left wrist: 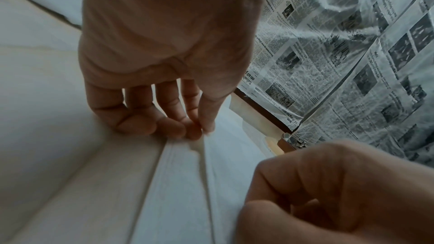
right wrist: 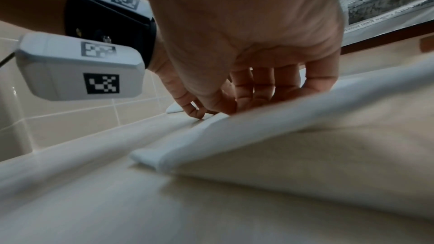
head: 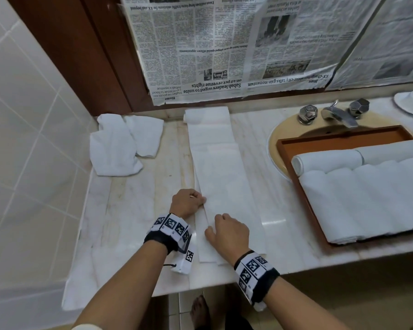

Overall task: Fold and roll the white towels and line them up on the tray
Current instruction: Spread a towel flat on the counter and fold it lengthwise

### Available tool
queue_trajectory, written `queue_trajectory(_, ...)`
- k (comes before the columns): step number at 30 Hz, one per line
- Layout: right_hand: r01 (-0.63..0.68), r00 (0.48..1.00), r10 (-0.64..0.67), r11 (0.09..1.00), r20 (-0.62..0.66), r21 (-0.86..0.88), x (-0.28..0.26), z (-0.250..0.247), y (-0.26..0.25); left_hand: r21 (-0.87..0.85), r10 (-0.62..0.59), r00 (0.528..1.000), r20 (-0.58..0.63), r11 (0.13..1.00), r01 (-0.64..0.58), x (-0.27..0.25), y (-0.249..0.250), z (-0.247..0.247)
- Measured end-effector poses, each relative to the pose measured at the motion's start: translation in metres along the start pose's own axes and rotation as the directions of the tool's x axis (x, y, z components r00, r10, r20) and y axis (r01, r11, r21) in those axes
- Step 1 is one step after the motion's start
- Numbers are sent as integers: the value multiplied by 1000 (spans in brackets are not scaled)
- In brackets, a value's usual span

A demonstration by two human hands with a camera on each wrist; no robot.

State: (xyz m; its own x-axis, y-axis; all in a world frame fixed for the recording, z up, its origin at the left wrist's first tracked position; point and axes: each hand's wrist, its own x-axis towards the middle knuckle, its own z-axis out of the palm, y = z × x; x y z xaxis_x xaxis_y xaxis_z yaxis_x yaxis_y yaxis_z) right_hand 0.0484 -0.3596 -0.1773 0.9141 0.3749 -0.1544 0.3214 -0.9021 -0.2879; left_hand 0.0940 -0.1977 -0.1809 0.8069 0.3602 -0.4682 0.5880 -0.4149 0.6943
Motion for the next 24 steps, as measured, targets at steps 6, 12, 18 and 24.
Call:
queue_trajectory(6,-45,994,50,998,99,-48,5,0,-14,-72,-28,999,26,997,30,2,-7,1)
queue_trajectory(12,-47,997,48,999,54,-24,9,-3,-3,-92,-6,1000,29,996,9,1,-9,-1)
queue_trajectory(18,-45,997,46,999,60,-26,8,-5,-7,-147,-1,999,48,989,8,0,-8,0)
queue_trajectory(24,-72,997,72,997,37,-6,9,-13,-8,-152,4,998,58,988,5,2,-11,-5)
